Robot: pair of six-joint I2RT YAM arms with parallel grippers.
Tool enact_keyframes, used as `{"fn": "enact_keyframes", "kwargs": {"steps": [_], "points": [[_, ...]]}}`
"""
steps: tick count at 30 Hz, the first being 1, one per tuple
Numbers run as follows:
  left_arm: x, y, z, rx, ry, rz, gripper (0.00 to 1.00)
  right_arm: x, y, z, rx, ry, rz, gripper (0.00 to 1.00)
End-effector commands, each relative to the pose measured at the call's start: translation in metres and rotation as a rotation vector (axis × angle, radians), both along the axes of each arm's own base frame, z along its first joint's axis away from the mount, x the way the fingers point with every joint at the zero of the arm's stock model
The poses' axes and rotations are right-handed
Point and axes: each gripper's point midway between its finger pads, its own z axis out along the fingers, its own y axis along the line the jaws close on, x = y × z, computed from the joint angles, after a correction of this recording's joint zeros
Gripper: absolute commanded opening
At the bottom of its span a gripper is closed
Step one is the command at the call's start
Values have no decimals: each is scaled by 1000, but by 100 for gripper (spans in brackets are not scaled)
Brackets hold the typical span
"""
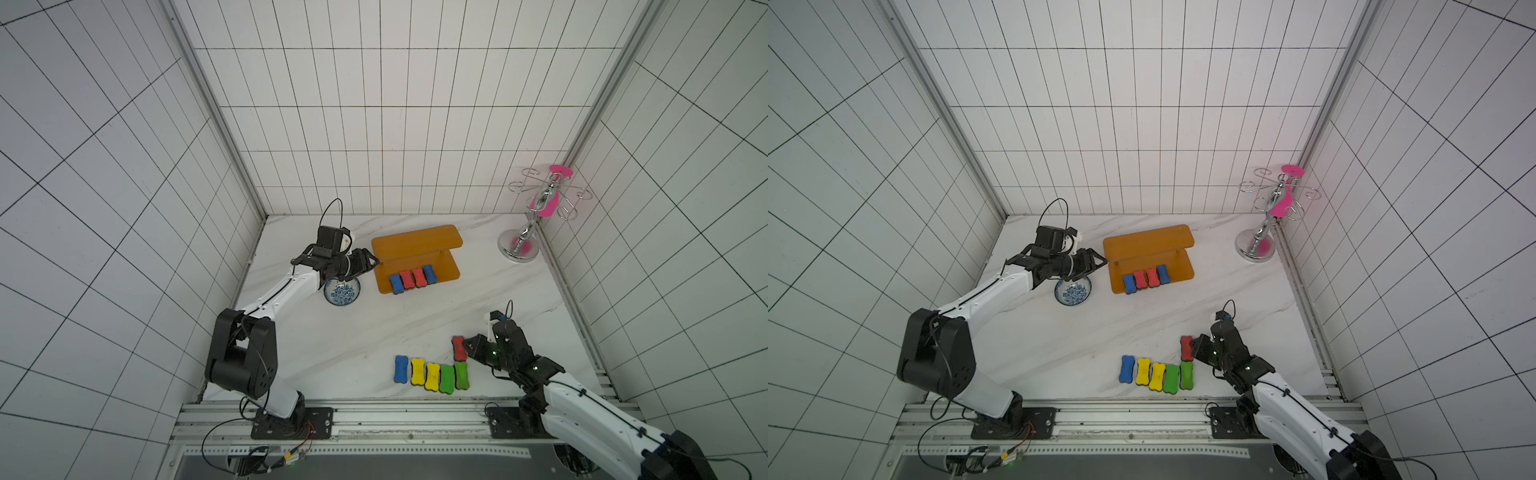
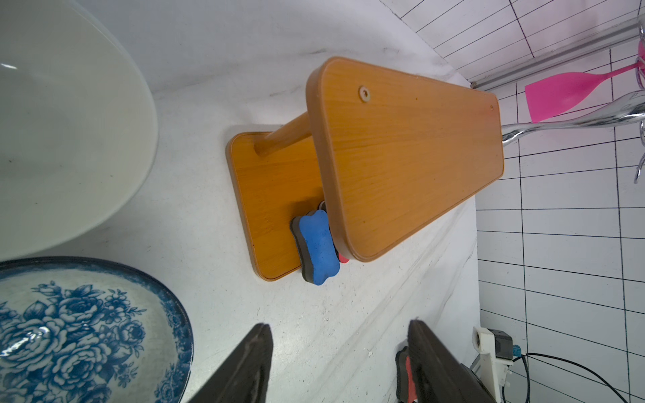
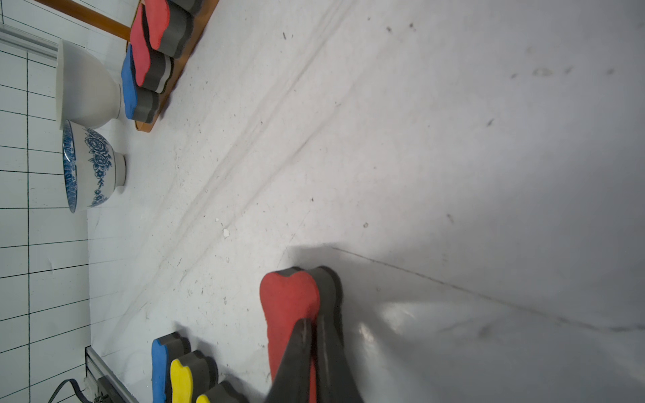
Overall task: Remove the whiteboard erasers from the shelf
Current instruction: Place the whiteboard eraser at the center of the board.
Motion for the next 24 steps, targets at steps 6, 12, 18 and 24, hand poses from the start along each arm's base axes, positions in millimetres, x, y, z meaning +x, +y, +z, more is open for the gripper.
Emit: {"fn": "enact_keyframes", "kwargs": {"steps": [6, 12, 18, 24], "points": [[9, -3, 0, 6, -22, 1, 65, -18, -8, -16, -13, 63, -3, 14], [9, -5, 0, 6, -23, -2, 65, -21, -7, -19, -12, 75, 8, 18], [8, -4, 2, 9, -28, -2, 65, -19, -7, -16, -17, 68, 9, 23], [10, -1, 4, 14, -34, 8, 65, -9, -9, -1, -32, 17, -2, 29]]}}
